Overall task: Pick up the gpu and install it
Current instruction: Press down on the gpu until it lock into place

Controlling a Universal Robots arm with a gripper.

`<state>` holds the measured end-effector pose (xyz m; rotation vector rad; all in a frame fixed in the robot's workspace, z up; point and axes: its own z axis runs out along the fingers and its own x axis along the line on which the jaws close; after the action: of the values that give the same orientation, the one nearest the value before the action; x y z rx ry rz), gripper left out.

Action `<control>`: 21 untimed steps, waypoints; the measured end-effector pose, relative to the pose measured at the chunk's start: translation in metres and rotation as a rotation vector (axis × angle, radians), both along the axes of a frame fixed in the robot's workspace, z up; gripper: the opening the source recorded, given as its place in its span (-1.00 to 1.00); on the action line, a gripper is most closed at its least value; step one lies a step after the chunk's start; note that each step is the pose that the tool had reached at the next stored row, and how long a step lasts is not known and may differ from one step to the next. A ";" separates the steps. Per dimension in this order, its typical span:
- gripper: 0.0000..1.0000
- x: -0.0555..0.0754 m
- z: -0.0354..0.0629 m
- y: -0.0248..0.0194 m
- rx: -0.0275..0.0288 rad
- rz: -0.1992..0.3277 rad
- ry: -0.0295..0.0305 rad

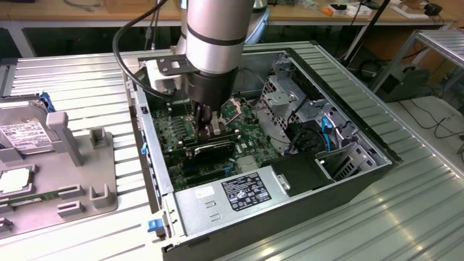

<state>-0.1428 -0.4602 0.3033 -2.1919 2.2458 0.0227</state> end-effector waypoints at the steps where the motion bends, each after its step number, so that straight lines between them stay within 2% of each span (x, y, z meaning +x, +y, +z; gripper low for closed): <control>1: -0.79 -0.001 0.0041 0.0000 -0.0001 0.000 0.0001; 3: -0.79 -0.007 0.0058 -0.0001 -0.0002 0.000 0.0001; 4: -0.79 -0.016 0.0058 0.0000 0.0000 0.000 0.0000; 7: -0.79 -0.031 0.0059 0.0000 0.0000 0.000 0.0000; 11: -0.79 -0.043 0.0067 0.0000 0.0000 0.000 0.0000; 13: -0.79 -0.053 0.0093 0.0000 0.0000 0.000 0.0001; 18: -0.79 -0.065 0.0123 -0.0001 -0.0001 0.000 0.0008; 21: -0.79 -0.068 0.0123 0.0000 0.0000 0.000 0.0011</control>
<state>-0.2109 -0.4602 0.3157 -2.1925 2.2464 0.0240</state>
